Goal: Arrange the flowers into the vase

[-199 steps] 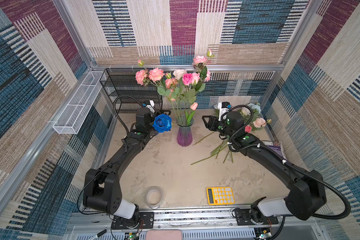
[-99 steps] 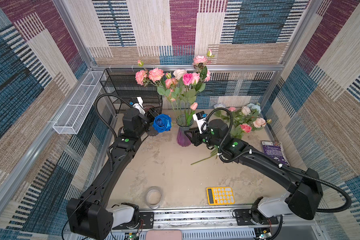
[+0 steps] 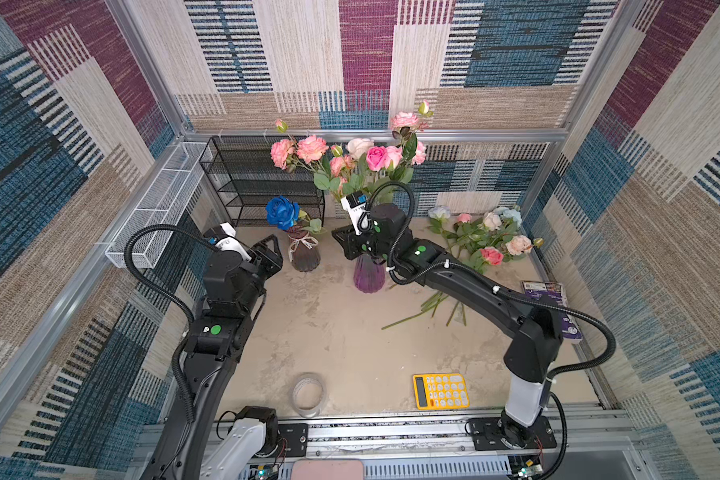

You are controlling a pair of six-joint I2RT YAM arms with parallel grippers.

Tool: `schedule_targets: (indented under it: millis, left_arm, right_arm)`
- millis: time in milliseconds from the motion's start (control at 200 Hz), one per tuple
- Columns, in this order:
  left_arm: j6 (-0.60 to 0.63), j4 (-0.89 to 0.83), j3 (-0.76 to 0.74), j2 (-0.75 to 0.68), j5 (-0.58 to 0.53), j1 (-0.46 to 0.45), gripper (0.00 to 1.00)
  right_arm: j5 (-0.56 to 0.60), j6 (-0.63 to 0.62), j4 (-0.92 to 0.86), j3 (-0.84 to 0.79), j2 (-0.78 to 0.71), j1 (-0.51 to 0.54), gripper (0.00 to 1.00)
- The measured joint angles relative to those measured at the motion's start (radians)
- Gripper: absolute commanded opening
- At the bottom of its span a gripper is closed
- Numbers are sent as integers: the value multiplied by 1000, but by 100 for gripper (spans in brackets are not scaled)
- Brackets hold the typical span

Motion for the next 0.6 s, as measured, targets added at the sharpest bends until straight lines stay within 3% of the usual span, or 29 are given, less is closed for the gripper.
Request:
schedule_targets:
  millis: [240,601]
  left_arm:
    - [1,-55,-90,-90,0,5,44]
    - [0,-68,-139,-101,3,5,46]
  right_arm:
    - [40,4,-124,304,208,0,13]
    - [58,19,-152,276,198,0,27]
